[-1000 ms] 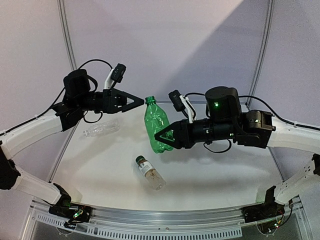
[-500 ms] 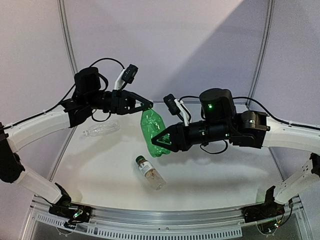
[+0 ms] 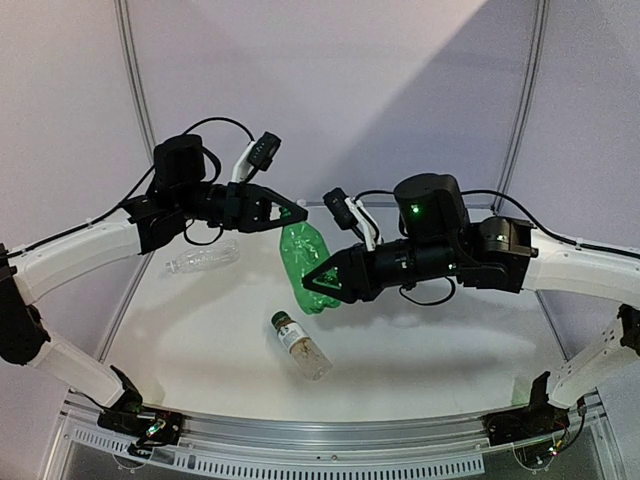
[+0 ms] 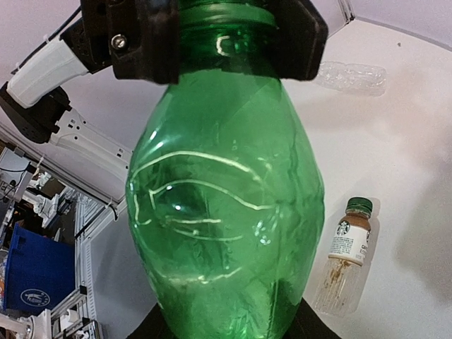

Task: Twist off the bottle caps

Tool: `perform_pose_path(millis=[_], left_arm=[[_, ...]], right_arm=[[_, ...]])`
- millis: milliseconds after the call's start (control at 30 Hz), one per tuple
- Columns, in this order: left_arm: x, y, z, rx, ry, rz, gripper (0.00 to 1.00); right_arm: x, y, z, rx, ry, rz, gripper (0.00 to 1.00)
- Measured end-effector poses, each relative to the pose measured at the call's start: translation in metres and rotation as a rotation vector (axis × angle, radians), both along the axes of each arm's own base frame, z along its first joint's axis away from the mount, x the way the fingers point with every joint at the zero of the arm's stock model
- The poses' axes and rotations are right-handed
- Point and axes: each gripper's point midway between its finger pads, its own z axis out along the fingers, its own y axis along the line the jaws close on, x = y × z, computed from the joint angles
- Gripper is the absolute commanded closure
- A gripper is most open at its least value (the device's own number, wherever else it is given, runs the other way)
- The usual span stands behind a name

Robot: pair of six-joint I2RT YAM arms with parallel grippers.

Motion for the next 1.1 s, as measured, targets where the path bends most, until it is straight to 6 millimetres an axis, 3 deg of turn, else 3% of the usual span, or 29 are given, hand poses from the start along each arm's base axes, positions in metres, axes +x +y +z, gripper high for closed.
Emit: perform_pose_path(millis=[100, 233, 533, 767, 1100], left_arm=[[0.0, 0.0, 0.0, 0.001, 0.0, 0.003, 0.98], [0.001, 0.001, -0.003, 0.008, 0.005, 0.022, 0.99], [0.014, 0.014, -0.028, 0.097, -0.018, 0.19, 1.0], [0.032, 0.036, -0.044, 0.183, -0.103, 0.391, 1.0], [0.082, 0.076, -0.121, 0.386, -0.196, 0.741, 1.0]], right_arm=[[0.003, -0.001, -0.001, -0.015, 0.002, -0.016, 0.5], [0.003, -0.001, -0.004, -0.035, 0.009, -0.018, 0.3], [0.01, -0.003, -0.018, -0.076, 0.051, -0.083, 0.21], [0.019, -0.009, -0.024, -0.106, 0.054, -0.15, 0.14], [0.032, -0.029, -0.026, -0.129, 0.042, -0.272, 0.07]])
